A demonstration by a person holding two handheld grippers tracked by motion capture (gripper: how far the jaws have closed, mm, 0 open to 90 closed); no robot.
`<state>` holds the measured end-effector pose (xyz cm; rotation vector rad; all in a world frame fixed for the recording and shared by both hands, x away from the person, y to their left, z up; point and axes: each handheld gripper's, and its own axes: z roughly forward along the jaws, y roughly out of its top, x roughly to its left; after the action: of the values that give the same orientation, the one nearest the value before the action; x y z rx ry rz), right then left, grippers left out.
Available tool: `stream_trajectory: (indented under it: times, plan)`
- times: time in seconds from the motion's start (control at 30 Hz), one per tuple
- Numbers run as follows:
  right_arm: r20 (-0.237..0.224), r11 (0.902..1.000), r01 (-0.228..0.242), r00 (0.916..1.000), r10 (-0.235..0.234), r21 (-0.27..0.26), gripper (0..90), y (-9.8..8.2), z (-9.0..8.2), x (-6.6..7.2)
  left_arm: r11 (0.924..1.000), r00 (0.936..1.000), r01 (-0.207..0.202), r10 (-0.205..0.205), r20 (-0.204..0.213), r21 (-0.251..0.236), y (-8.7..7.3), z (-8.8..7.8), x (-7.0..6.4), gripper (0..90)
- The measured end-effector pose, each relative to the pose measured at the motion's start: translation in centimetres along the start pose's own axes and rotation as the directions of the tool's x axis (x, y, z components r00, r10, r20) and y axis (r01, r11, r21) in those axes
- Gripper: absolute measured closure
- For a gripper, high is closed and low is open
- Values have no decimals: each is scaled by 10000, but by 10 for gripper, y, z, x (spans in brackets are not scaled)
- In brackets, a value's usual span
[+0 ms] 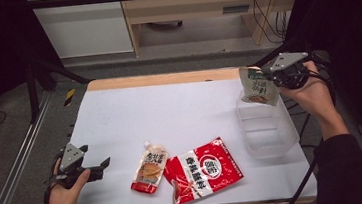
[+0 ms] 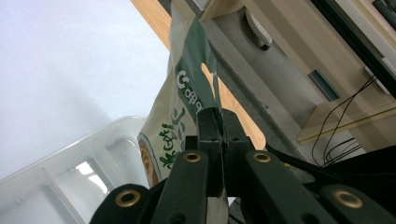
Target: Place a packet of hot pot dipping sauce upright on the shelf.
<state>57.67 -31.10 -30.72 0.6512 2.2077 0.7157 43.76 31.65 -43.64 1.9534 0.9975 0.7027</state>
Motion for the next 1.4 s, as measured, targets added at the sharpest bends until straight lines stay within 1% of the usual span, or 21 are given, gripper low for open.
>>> stream_trajectory:
  times: [0.23,0.5,0.53,0.63,0.9,1.03,1.2,1.4]
  plan:
    - [-147,9998,-203,9997,202,-44,897,-4,12,4,9999,10000,-78,78,33,74,0,1,-1,94]
    - [-468,9993,-380,9982,377,-56,897,-10,23,12,9999,10000,-97,97,23,65,0,1,-1,94]
    - [-438,9991,-421,9982,419,-36,897,-10,24,12,9999,10000,-84,84,26,56,0,1,-1,94]
    - [-535,9988,-490,9974,484,-96,897,-10,25,14,9999,9999,-100,100,33,87,0,1,-1,94]
    - [-577,9978,-664,9962,660,-50,896,-13,23,13,10000,10000,-63,63,29,49,0,0,-1,94]
    - [-659,9972,-741,9951,732,-116,895,-14,23,13,9999,10000,-81,81,49,87,0,1,-1,94]
    - [-737,9950,-973,9927,953,-241,895,-18,23,12,9999,10000,-65,65,40,81,0,1,-1,94]
    - [-654,9929,-1189,9908,1182,-68,892,-25,24,10,9999,9999,-84,83,70,122,0,1,-1,94]
